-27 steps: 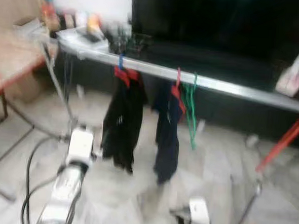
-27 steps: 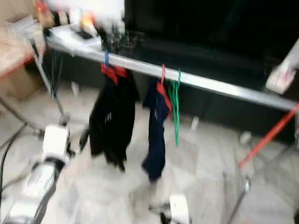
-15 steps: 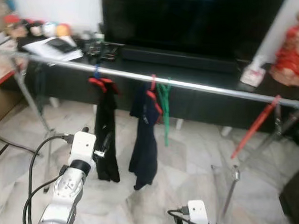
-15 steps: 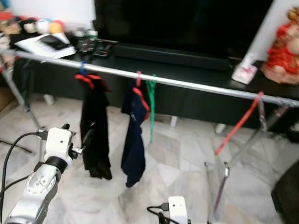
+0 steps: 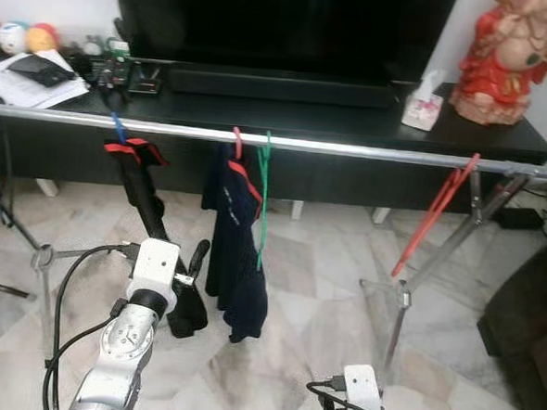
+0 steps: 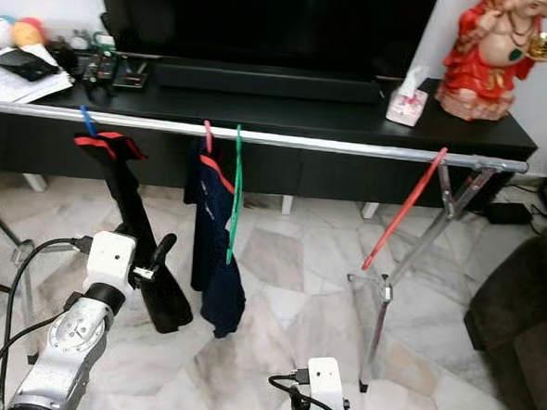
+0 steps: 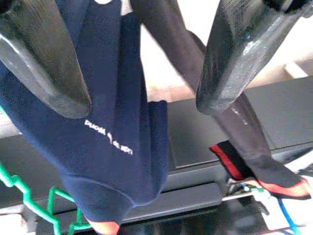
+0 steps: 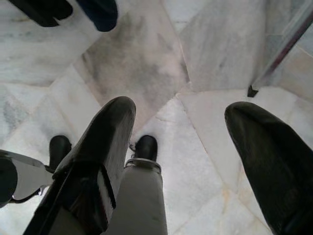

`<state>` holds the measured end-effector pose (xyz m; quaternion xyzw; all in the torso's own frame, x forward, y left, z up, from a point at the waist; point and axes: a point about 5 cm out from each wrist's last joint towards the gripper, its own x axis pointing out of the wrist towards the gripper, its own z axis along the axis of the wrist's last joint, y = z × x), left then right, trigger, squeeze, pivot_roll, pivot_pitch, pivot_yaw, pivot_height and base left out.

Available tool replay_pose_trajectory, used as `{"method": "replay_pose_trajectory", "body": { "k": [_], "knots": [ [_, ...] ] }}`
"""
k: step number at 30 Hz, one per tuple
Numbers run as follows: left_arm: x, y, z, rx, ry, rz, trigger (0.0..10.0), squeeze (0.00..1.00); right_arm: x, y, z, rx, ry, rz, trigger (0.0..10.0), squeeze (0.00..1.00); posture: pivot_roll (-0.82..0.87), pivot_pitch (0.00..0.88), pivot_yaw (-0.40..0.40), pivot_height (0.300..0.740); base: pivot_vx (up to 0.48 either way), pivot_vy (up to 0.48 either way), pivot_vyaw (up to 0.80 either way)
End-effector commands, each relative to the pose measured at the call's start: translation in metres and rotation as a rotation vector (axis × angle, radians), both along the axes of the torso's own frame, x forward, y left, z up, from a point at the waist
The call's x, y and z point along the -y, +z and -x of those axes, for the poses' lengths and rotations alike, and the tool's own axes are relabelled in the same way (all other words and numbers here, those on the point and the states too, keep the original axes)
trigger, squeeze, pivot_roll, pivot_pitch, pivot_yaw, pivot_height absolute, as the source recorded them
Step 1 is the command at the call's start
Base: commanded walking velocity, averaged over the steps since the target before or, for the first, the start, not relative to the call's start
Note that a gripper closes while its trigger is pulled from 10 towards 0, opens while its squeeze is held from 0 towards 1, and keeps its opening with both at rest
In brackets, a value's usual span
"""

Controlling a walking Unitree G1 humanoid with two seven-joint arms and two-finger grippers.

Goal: Hang hanger

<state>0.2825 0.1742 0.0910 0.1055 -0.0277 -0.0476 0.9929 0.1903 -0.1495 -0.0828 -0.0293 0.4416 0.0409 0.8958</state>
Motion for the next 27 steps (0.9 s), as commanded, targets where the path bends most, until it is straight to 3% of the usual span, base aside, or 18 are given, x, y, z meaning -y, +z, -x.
{"method": "replay_pose_trajectory", "body": {
  "k": [1, 22, 27],
  "knots": [
    [0.0011, -0.0069, 0.0015, -0.037, 0.004, -0.004, 10.0, 0.00, 0.0037, -0.0023, 0.0046, -0.018, -0.008, 0.006, 10.0, 0.00, -0.03, 0.033, -0.042, 0.740, 0.000, -0.262, 0.00],
    [0.0007, -0.0058, 0.0007, -0.029, 0.012, -0.010, 10.0, 0.00, 0.0041, -0.0021, 0.0043, -0.015, -0.008, 0.009, 10.0, 0.00, -0.03, 0.040, -0.048, 0.740, 0.000, -0.311, 0.00],
    [-0.0008, -0.0062, 0.0001, -0.030, 0.032, 0.005, 10.0, 0.00, 0.0041, -0.0021, 0.0043, -0.015, -0.008, 0.009, 10.0, 0.00, -0.03, 0.040, -0.048, 0.740, 0.000, 0.000, 0.00]
  ]
}}
